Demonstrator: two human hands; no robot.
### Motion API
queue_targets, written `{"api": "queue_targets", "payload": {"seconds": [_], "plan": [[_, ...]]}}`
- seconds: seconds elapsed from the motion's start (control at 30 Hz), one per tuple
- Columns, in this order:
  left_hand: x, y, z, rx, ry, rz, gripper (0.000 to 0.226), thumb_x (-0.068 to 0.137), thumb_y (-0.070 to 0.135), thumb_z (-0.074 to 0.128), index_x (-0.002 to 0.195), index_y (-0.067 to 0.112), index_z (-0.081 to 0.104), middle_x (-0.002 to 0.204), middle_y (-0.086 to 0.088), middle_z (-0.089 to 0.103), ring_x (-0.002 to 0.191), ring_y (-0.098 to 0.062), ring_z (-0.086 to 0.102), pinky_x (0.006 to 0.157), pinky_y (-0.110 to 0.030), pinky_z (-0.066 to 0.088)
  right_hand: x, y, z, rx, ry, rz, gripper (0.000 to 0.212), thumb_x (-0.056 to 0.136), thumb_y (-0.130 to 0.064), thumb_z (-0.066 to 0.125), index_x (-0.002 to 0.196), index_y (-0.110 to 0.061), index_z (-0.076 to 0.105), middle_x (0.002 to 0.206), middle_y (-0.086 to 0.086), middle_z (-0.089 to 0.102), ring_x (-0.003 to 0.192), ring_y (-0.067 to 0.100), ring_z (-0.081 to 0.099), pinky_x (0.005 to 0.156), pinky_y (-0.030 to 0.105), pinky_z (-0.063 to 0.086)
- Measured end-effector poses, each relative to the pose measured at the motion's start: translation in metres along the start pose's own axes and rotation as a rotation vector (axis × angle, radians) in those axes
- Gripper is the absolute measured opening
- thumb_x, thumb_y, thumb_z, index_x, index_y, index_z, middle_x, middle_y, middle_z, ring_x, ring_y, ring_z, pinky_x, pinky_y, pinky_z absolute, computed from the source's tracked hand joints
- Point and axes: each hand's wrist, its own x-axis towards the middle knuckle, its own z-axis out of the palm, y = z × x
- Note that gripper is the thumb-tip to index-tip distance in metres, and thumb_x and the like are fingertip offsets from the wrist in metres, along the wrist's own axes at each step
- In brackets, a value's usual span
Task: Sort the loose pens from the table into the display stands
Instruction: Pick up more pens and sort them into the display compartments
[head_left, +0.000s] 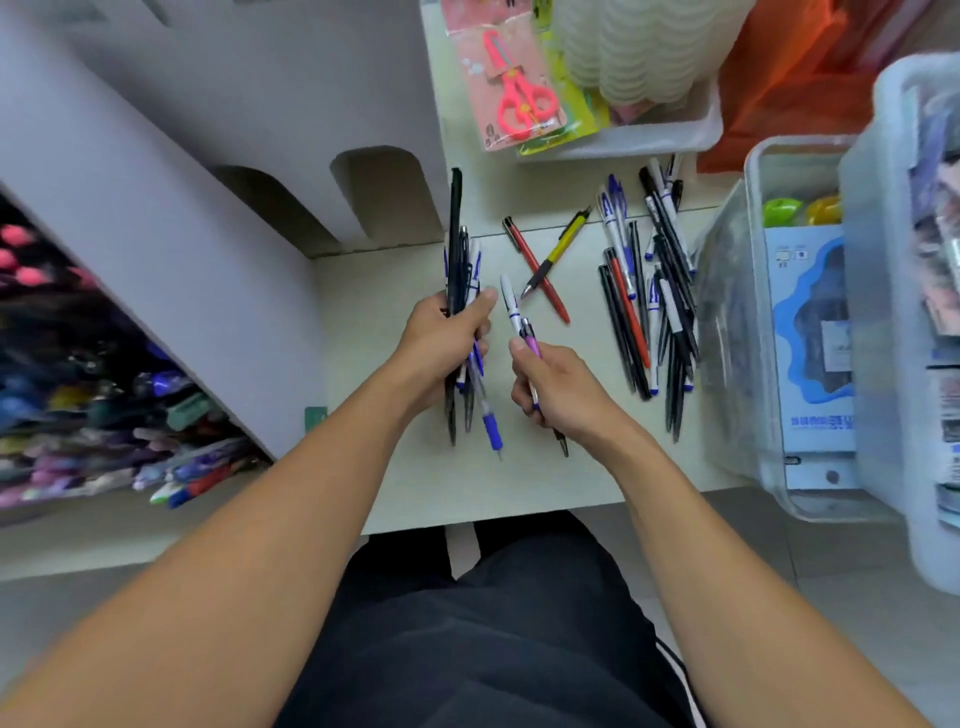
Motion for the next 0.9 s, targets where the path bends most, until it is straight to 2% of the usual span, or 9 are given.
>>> {"api": "queue_targets", "payload": {"seconds": [0.1,0.23,0.37,0.53,0.6,0.67,0.7,0.77,0.9], "plan": [[-0.008,0.005,-0.005,-0.064,0.042,0.003,0.031,0.088,0.037,0.077,0.089,0.011,0.059,0.059,0.0,0.048,0.047,-0.015,0.042,0.047,-0.026,0.042,0.001,-0.009,0.012,-0.009,-0.046,-0.051,0.037,0.108,-0.036,0.042,0.08,-0.011,0.04,0.067,0.012,0.032,0.049,0.013,0.028,0.047,0.025,0.022],[-0.012,0.006,-0.025,-0.099,0.1,0.017,0.036,0.074,0.022,0.09,0.092,0.009,0.062,0.066,-0.003,0.056,0.047,-0.016,0.043,0.047,-0.026,0.043,0.002,-0.014,0.02,-0.1,-0.094,-0.106,0.036,0.106,-0.032,0.048,0.076,-0.014,0.043,0.065,0.005,0.044,0.052,0.012,0.035,0.05,0.022,0.031],[-0.019,0.013,-0.038,-0.084,0.032,-0.011,0.015,0.082,0.011,0.08,0.088,0.01,0.067,0.068,-0.004,0.062,0.044,-0.015,0.042,0.045,-0.025,0.039,-0.003,-0.019,0.023,-0.146,-0.221,-0.088,0.037,0.106,-0.034,0.049,0.078,-0.011,0.058,0.061,0.0,0.041,0.053,0.013,0.035,0.051,0.022,0.032],[-0.041,0.032,-0.04,-0.106,0.017,0.061,0.005,0.09,0.012,0.071,0.09,0.01,0.067,0.074,-0.005,0.07,0.046,-0.014,0.042,0.047,-0.025,0.042,-0.018,-0.024,0.023,0.373,0.064,0.085,0.039,0.107,-0.037,0.044,0.1,-0.009,0.069,0.082,0.008,0.063,0.069,0.018,0.063,0.064,0.031,0.055],[-0.052,0.04,-0.037,-0.112,-0.01,0.12,0.007,0.092,0.014,0.07,0.091,0.009,0.065,0.072,-0.004,0.069,0.047,-0.014,0.042,0.048,-0.025,0.042,-0.029,-0.025,0.023,0.605,0.046,0.237,0.038,0.107,-0.04,0.044,0.102,-0.01,0.068,0.092,0.011,0.07,0.078,0.025,0.069,0.072,0.039,0.06],[-0.063,0.051,-0.031,-0.11,-0.044,0.177,0.009,0.092,0.015,0.07,0.092,0.008,0.065,0.07,-0.003,0.068,0.048,-0.015,0.042,0.048,-0.026,0.043,-0.04,-0.03,0.023,0.651,0.034,0.277,0.035,0.107,-0.039,0.045,0.105,-0.011,0.065,0.077,0.009,0.066,0.062,0.021,0.064,0.06,0.031,0.055],[-0.069,0.057,-0.029,-0.106,-0.058,0.205,0.009,0.093,0.015,0.07,0.094,0.008,0.065,0.07,-0.002,0.067,0.048,-0.015,0.043,0.049,-0.027,0.044,-0.044,-0.033,0.023,0.633,0.05,0.26,0.035,0.107,-0.04,0.044,0.105,-0.011,0.063,0.065,0.005,0.057,0.05,0.015,0.051,0.047,0.024,0.043],[-0.08,0.07,-0.024,-0.094,-0.065,0.266,0.01,0.093,0.014,0.07,0.094,0.007,0.063,0.069,-0.002,0.065,0.048,-0.017,0.043,0.049,-0.028,0.044,-0.053,-0.047,0.022,0.609,0.081,0.189,0.04,0.106,-0.047,0.041,0.104,-0.013,0.063,0.058,-0.002,0.039,0.045,0.009,0.024,0.042,0.021,0.016],[-0.105,0.093,-0.025,-0.096,-0.045,0.351,0.016,0.091,0.016,0.072,0.081,0.012,0.06,0.066,-0.003,0.06,0.046,-0.017,0.041,0.048,-0.029,0.042,-0.079,-0.089,0.016,0.655,0.102,-0.057,0.038,0.109,-0.027,0.037,0.113,-0.003,0.066,0.073,0.001,0.046,0.054,0.01,0.034,0.043,0.02,0.025]]}}
